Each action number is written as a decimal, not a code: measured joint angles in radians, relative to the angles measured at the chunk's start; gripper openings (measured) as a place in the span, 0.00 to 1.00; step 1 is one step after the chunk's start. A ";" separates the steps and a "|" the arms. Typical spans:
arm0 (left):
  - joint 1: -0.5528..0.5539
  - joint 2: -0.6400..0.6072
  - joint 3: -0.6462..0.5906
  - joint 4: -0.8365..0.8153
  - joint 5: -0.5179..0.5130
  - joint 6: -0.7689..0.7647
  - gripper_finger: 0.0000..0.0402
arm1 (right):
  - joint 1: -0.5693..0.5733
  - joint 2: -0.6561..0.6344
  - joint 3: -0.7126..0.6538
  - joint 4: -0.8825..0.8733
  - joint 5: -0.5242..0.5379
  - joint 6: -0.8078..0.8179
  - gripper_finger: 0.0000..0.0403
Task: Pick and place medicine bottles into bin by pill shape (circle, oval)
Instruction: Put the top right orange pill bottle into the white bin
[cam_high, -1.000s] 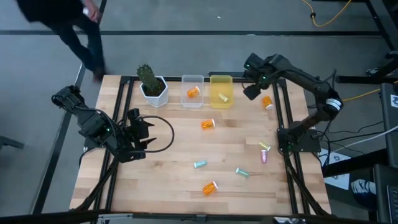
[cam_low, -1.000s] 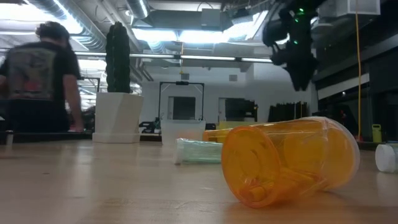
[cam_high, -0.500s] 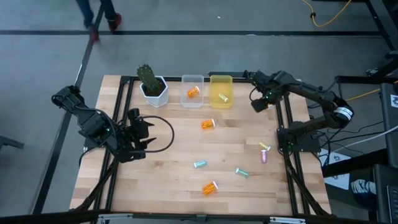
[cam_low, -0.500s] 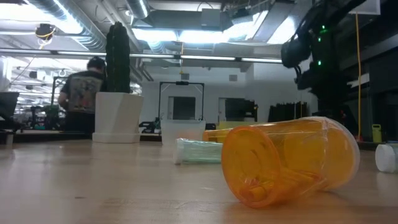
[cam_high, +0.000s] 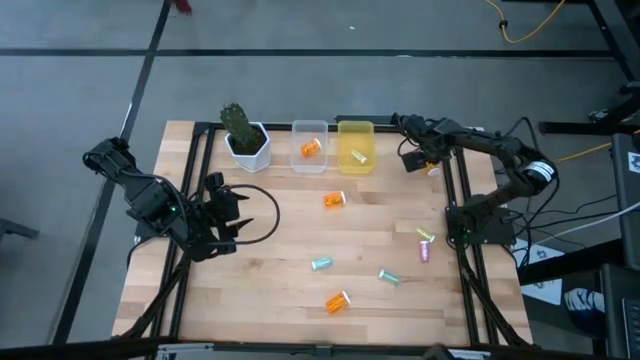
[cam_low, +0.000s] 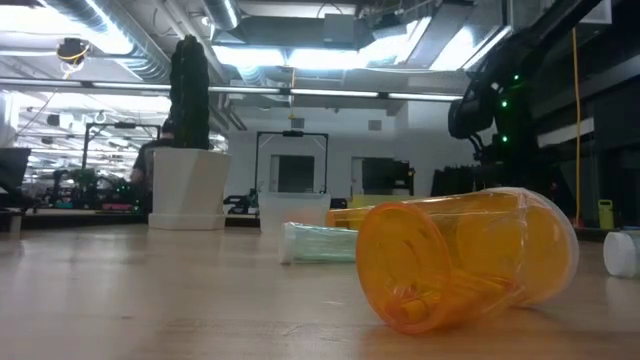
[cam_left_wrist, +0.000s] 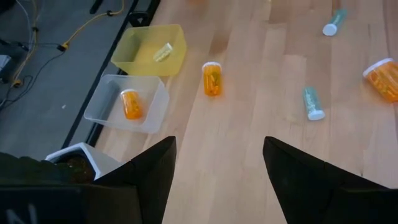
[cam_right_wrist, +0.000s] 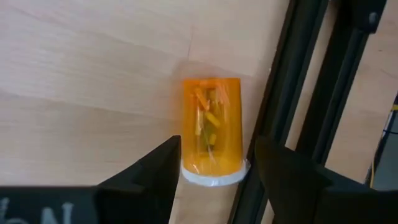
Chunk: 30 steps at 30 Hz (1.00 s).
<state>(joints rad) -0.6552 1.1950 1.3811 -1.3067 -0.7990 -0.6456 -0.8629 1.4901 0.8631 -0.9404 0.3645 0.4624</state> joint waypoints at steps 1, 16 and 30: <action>0.000 0.000 0.000 0.000 0.000 0.000 0.59 | -0.003 0.009 0.000 0.007 0.001 -0.002 0.52; 0.000 0.000 0.000 0.001 0.000 0.000 0.59 | -0.019 0.195 0.004 0.055 0.026 -0.038 0.52; 0.000 0.000 0.000 0.014 0.003 0.001 0.59 | 0.001 0.175 0.001 0.062 -0.294 -0.201 0.52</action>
<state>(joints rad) -0.6552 1.1950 1.3811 -1.2926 -0.7963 -0.6449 -0.8615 1.6654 0.8646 -0.8782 0.0705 0.2615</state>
